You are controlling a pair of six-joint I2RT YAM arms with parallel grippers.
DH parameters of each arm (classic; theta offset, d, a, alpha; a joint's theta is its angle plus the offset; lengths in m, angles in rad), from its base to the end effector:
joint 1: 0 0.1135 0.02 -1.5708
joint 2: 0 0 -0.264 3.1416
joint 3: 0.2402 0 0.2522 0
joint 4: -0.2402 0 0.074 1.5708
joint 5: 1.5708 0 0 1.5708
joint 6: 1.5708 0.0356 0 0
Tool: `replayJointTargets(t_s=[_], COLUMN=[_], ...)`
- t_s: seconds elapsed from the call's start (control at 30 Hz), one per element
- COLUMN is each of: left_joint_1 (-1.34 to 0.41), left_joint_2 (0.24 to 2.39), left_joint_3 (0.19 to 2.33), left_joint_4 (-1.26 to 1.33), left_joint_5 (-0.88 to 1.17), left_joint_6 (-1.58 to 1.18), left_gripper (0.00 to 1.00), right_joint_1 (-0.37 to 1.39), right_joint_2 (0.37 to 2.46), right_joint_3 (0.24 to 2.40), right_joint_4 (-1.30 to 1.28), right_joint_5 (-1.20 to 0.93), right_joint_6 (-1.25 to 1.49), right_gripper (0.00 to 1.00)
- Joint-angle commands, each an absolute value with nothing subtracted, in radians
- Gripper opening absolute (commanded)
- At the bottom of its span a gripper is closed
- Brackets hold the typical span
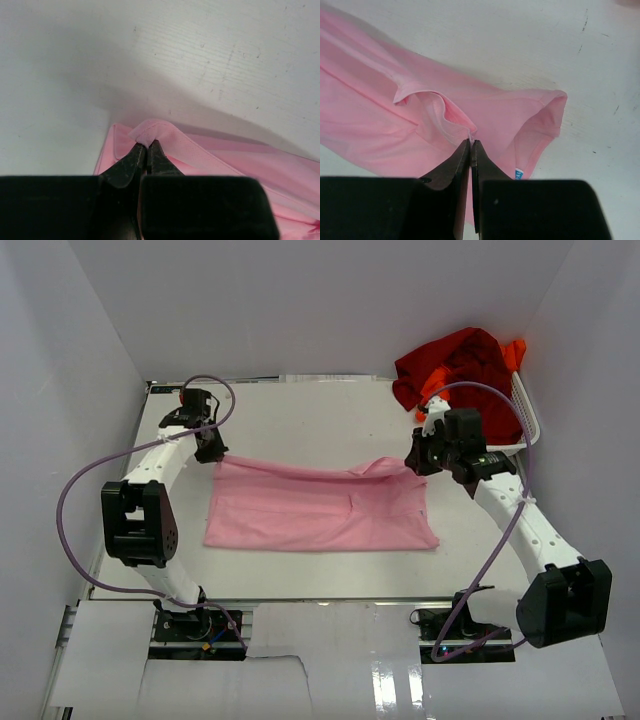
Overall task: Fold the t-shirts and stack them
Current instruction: Fold the other side of the tshirt into a rectangle
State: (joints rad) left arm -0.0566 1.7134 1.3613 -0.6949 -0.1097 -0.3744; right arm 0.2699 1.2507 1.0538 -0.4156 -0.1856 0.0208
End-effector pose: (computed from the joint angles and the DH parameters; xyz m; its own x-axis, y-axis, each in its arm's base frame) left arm 0.3625 -0.0166 0.2519 -0.8052 -0.3185 -0.5002 -0.3147 0.9445 -0.0947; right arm 0.2663 0.0805 0.3123 -0.5625 -0.1344 -0.8158 -0.3960 0.9100 0.1231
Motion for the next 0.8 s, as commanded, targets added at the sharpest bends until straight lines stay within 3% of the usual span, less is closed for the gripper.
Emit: replayJointTargets(t_s=[0.0, 0.77], left_joint_1=[-0.061, -0.064], left_joint_2=[1.651, 1.534], left_joint_3=[1.336, 1.157], left_joint_4=[-0.673, -0.676], left_joint_5=[-0.086, -0.061], left_joint_6=[-0.373, -0.359], left_gripper=[0.0, 0.0], right_joint_1=[0.281, 0.322], right_joint_2=[1.204, 1.022], right_joint_3=[1.019, 0.753], right_joint_4=[-0.42, -0.546], right_joint_5=[-0.184, -0.164], right_joint_6=[0.034, 0.169], right_gripper=[0.08, 0.08])
